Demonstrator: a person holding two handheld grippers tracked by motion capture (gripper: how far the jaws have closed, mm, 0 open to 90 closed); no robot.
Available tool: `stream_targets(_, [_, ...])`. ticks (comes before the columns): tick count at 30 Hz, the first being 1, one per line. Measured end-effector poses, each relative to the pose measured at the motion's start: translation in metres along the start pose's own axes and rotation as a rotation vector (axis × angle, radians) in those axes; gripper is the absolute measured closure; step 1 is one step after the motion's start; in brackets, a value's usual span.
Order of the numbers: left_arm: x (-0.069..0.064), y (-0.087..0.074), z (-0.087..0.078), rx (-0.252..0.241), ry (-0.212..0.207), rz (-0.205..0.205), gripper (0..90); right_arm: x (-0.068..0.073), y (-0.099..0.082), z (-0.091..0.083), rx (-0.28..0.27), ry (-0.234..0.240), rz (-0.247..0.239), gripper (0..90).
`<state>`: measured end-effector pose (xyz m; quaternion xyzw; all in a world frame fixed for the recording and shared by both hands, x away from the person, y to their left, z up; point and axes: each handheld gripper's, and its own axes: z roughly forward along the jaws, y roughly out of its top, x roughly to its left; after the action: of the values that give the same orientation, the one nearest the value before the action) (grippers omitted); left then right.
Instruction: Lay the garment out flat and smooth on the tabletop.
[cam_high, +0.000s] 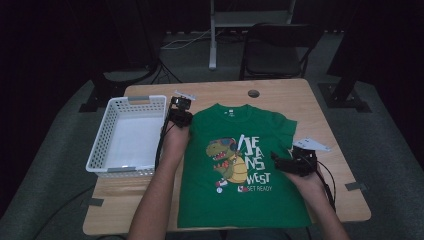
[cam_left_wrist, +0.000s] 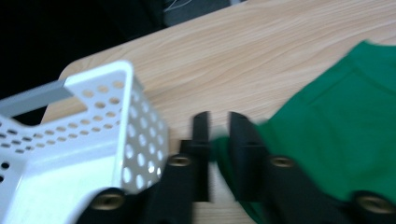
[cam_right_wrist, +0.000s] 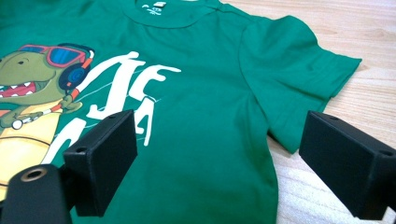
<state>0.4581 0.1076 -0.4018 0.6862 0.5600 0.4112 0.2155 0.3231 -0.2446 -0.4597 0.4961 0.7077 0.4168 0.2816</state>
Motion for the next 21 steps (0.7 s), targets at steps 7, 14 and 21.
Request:
stream_targets(7, [0.001, 0.003, -0.011, -0.046, -0.069, -0.039, 38.6, -0.002, -0.001, -0.001, -0.001, -0.002, 0.004, 11.0])
stream_targets(14, [-0.013, -0.008, -0.010, 0.063, -0.069, 0.035, 26.4, -0.001, 0.000, -0.003, -0.004, 0.001, 0.002, 11.0])
stream_targets(21, [-0.018, -0.037, -0.012, 0.077, -0.031, 0.032, 26.3, -0.001, 0.000, -0.004, -0.008, 0.001, 0.008, 11.0])
